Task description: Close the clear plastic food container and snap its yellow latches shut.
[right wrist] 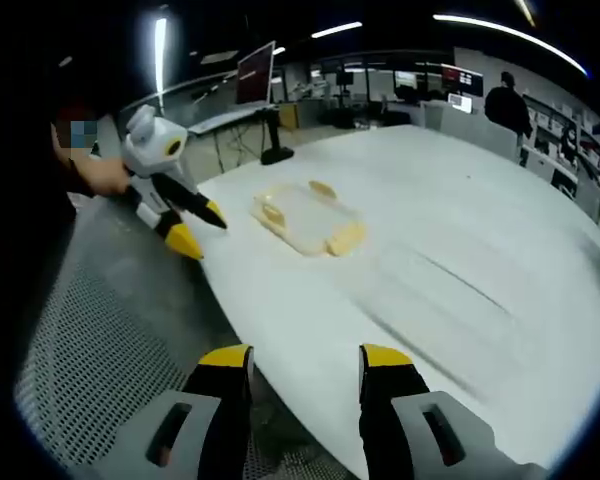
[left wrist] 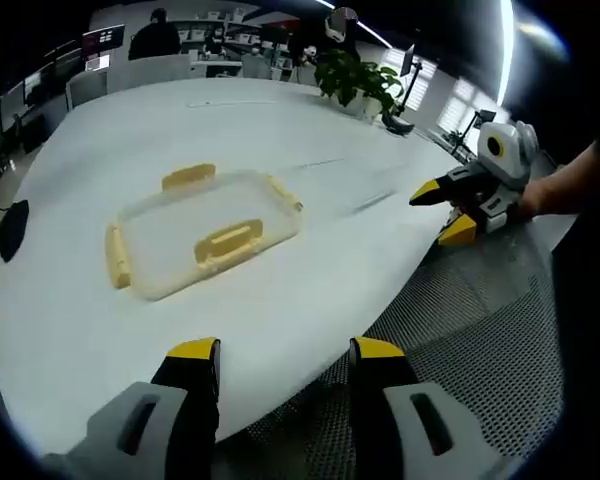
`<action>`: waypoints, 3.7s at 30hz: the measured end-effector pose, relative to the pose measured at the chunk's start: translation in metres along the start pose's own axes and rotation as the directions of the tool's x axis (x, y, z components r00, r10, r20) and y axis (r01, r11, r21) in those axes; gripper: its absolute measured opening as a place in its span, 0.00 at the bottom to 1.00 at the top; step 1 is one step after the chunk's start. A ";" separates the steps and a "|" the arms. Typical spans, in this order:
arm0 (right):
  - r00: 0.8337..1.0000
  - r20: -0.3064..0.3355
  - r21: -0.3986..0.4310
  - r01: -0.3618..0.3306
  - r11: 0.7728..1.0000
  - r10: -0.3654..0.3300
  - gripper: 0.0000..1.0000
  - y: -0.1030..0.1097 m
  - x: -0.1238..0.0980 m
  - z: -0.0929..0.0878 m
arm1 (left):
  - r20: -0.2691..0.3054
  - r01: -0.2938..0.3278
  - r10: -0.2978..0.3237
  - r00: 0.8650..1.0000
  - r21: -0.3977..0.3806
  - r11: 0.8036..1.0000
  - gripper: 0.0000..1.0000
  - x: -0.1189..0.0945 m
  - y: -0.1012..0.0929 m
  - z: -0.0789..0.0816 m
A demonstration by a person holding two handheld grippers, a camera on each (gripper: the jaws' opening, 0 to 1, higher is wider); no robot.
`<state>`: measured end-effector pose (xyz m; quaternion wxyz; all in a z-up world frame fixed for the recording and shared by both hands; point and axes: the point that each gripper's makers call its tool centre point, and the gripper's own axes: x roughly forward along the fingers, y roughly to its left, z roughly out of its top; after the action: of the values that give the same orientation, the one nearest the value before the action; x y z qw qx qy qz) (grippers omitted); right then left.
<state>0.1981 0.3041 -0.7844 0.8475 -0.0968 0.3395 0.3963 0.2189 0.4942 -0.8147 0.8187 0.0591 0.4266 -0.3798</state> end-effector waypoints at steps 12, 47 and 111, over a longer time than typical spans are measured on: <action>1.000 0.014 0.000 0.012 1.000 -0.012 0.42 -0.003 -0.001 0.003 | 0.002 0.001 -0.001 1.000 0.005 1.000 0.51 0.000 0.000 0.001; 0.998 0.054 -0.013 -0.026 1.000 0.027 0.46 0.005 0.000 0.011 | 0.004 0.014 -0.014 1.000 0.015 1.000 0.55 0.000 0.000 0.004; 0.973 0.230 0.014 -0.025 1.000 0.021 0.46 0.008 0.006 0.090 | 0.104 -0.007 -0.007 0.995 0.135 0.991 0.50 -0.016 0.020 0.035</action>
<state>0.2396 0.3524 -0.7200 0.8773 -0.0392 0.2435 0.4117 0.2497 0.5025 -0.7854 0.8340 0.0948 0.3566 -0.4103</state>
